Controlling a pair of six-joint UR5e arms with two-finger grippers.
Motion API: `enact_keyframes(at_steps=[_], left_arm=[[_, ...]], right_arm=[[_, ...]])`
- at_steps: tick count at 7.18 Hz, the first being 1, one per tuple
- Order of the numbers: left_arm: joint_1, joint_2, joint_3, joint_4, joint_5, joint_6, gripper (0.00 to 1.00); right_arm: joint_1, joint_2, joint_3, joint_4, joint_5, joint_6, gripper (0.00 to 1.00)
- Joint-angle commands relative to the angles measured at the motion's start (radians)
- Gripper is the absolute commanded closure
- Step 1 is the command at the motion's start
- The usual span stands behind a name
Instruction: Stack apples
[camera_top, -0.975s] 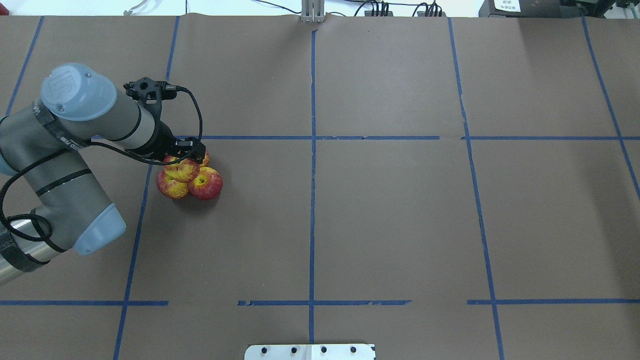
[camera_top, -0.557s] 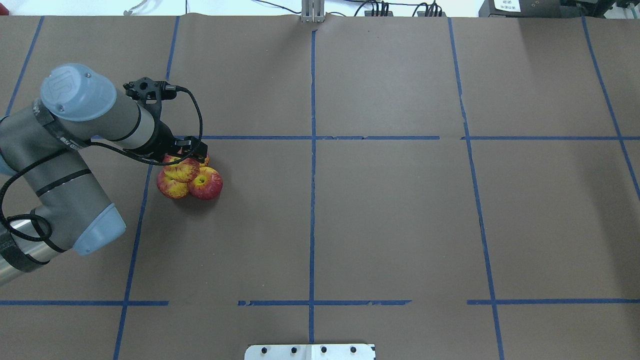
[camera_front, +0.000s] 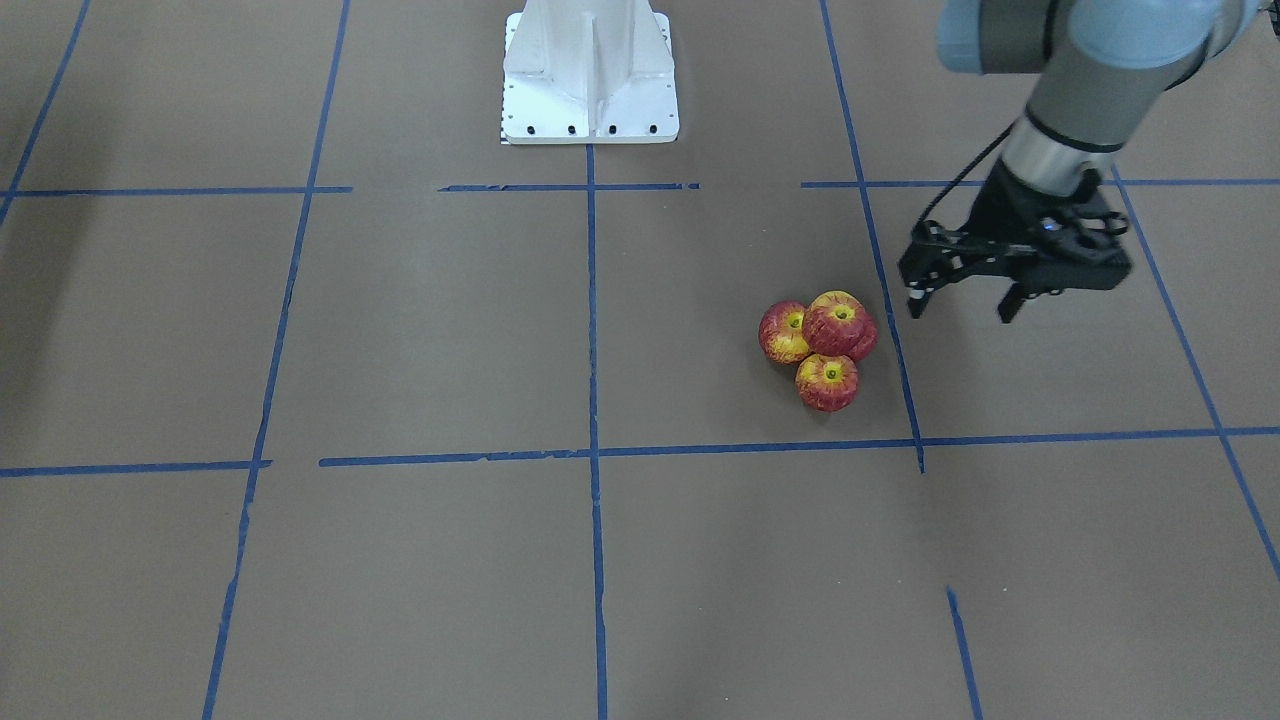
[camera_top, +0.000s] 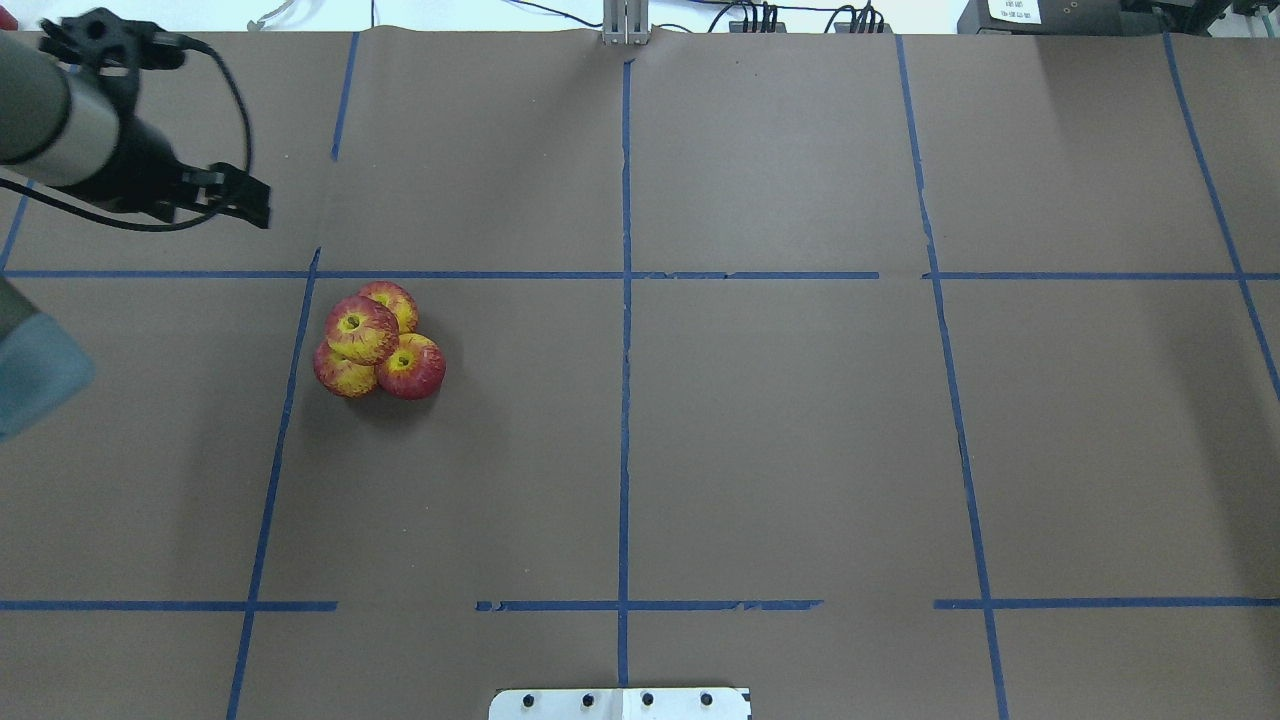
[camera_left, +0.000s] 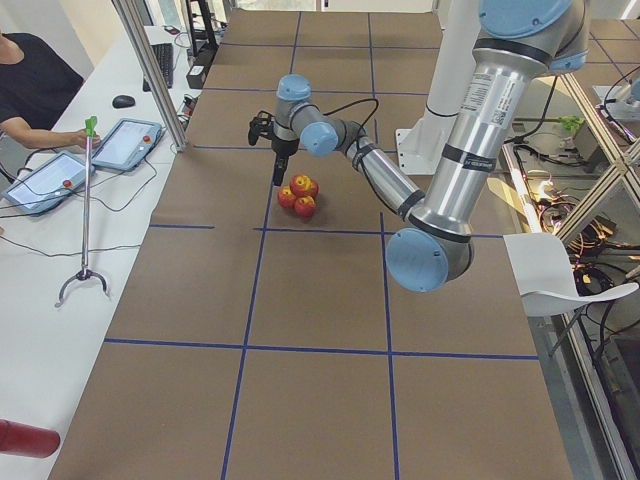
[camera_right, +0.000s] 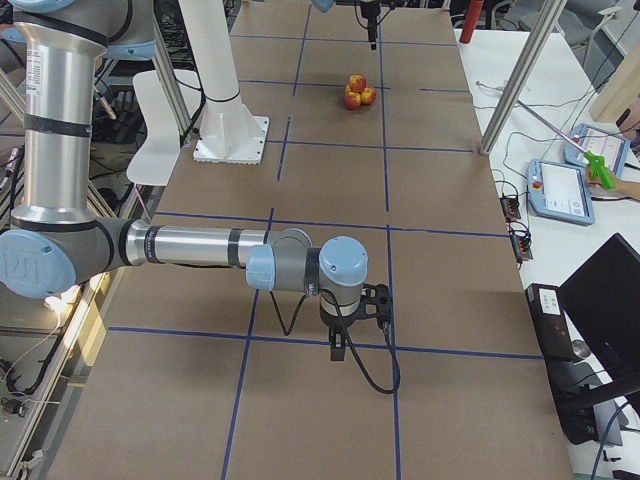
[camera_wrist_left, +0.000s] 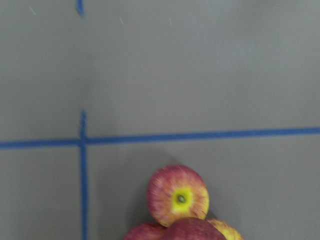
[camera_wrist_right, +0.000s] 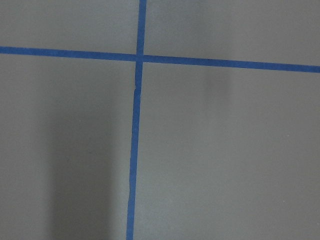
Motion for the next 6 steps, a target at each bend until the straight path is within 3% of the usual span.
enact_keyframes(at_steps=[1, 2, 4, 6], left_arm=[[-0.223, 0.205, 0.010, 0.013, -0.182, 0.375, 0.00], [-0.385, 0.256, 0.103, 0.022, -0.268, 0.590, 0.00], [-0.616, 0.290, 0.326, 0.031, -0.327, 0.895, 0.00], [-0.634, 0.280, 0.348, 0.106, -0.329, 0.907, 0.01]], right_arm=[[0.000, 0.000, -0.001, -0.001, 0.000, 0.000, 0.00], [0.000, 0.000, 0.000, 0.000, 0.000, 0.000, 0.00], [0.000, 0.000, -0.001, 0.000, 0.000, 0.000, 0.00], [0.000, 0.000, 0.000, 0.000, 0.000, 0.000, 0.00]])
